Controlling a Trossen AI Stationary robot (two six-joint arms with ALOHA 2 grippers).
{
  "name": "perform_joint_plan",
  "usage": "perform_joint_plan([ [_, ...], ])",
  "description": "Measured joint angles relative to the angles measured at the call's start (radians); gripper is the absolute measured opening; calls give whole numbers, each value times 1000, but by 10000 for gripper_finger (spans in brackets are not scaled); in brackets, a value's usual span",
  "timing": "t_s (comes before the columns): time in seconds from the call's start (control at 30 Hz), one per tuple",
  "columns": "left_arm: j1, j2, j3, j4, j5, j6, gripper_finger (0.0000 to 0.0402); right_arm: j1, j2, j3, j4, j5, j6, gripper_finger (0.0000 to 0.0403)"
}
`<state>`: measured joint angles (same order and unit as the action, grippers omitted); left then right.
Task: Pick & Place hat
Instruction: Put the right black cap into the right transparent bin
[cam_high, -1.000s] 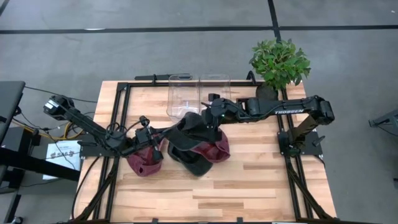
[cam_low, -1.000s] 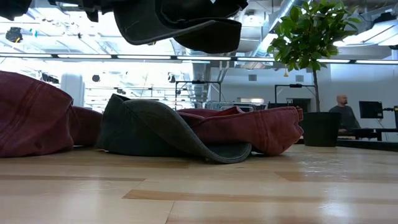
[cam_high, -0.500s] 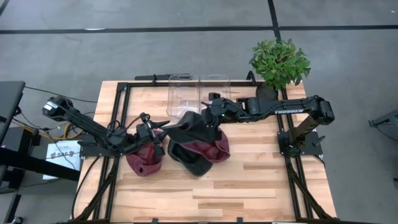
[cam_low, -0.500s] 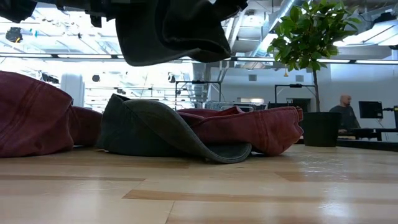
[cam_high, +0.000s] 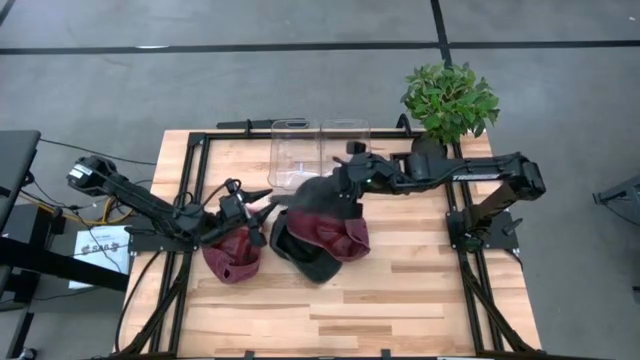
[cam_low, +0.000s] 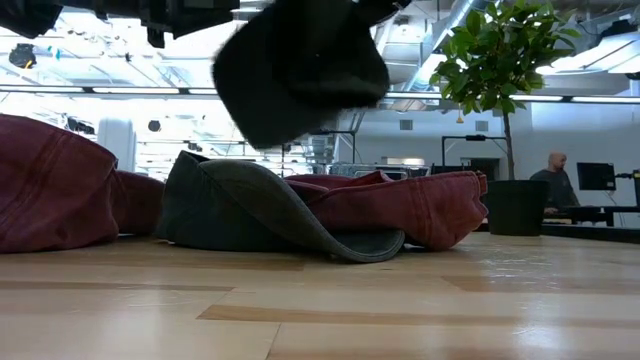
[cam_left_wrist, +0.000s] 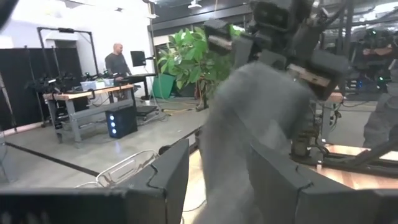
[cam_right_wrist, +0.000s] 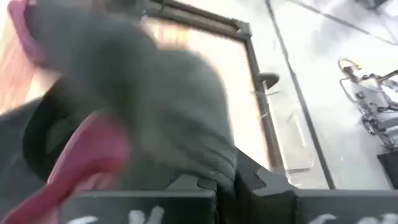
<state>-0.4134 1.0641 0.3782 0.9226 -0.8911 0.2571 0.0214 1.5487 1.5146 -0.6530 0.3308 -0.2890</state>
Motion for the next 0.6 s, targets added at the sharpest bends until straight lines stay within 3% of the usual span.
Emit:
perform_joint_plan([
  [0.6, 36, 0, 0, -1, 1, -29, 156, -143, -107, -1, -133, 72, -2, 0],
])
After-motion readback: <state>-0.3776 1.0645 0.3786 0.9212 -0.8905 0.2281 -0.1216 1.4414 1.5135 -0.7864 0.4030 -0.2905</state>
